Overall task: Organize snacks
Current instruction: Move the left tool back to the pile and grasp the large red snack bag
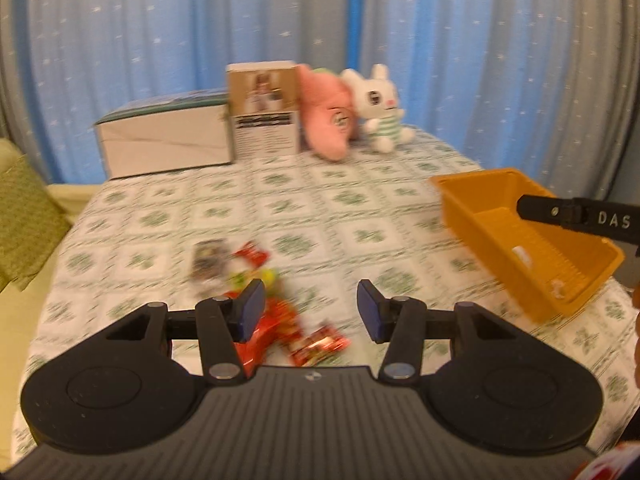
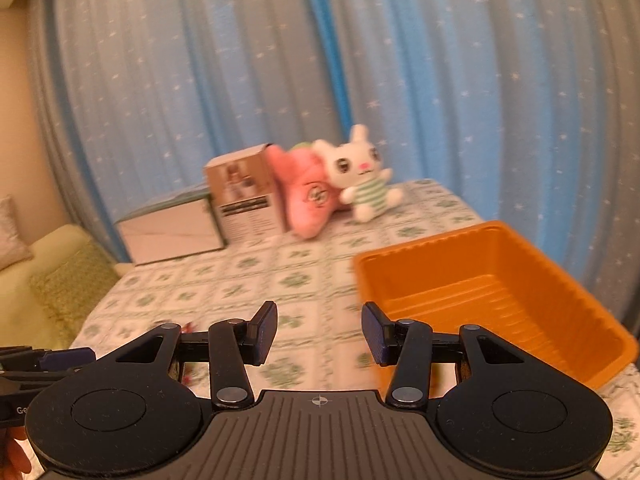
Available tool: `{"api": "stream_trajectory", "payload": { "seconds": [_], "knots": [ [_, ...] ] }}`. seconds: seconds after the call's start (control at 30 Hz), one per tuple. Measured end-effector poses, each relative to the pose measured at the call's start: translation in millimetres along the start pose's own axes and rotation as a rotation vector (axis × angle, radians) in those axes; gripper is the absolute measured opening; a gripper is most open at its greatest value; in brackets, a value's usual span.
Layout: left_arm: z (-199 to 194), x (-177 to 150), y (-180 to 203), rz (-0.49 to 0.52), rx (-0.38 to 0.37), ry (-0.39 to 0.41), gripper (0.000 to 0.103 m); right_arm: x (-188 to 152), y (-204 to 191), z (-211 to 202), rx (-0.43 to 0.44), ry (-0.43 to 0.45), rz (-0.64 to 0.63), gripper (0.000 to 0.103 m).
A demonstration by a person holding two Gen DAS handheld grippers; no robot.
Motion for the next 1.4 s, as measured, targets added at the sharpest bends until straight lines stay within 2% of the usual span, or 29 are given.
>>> {"api": "stream_trajectory", "payload": {
  "seconds": [0.33,0.43,0.63,1.0,1.17,1.3,1.4],
  "knots": [
    [-8,-41,-50,-0.018,0.073,-0.069,0.047,-29,-57,19,0.088,-0.085,-0.085,0.047],
    [-3,-47,-56,-0.036,0.056,-0.09,0.046,-42,-69,28,0.103,-0.129,-0.108,0.047],
    [17,-46,-54,0.014,0.041,-0.115,0.046,-65,-84,45,0.124,-0.199,-0.141,0.047],
    [62,-44,-52,0.061,-0.022,-0.15,0.045,-81,-78,68,0.103,-0.265,-0.122,0.047],
    [73,-40,-51,0.07,-0.045,-0.149,0.038,-83,-83,73,0.113,-0.274,-0.133,0.047],
    [78,-41,-50,0.07,-0.053,-0.166,0.023,-87,-89,79,0.121,-0.285,-0.163,0.047],
    [74,-41,-54,0.042,-0.054,-0.178,0.02,-91,-93,85,0.134,-0.297,-0.172,0.047]
  ]
}}
Point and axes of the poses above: each gripper's, at about its wrist camera, not at the fingertips, and z roughly the way its jaws point, y to its right, x to its top, the point moved 5 cm from there along z, roughly the way its jaws point, and after that the axes turned 1 degree about -x, right-handed, at the moved point
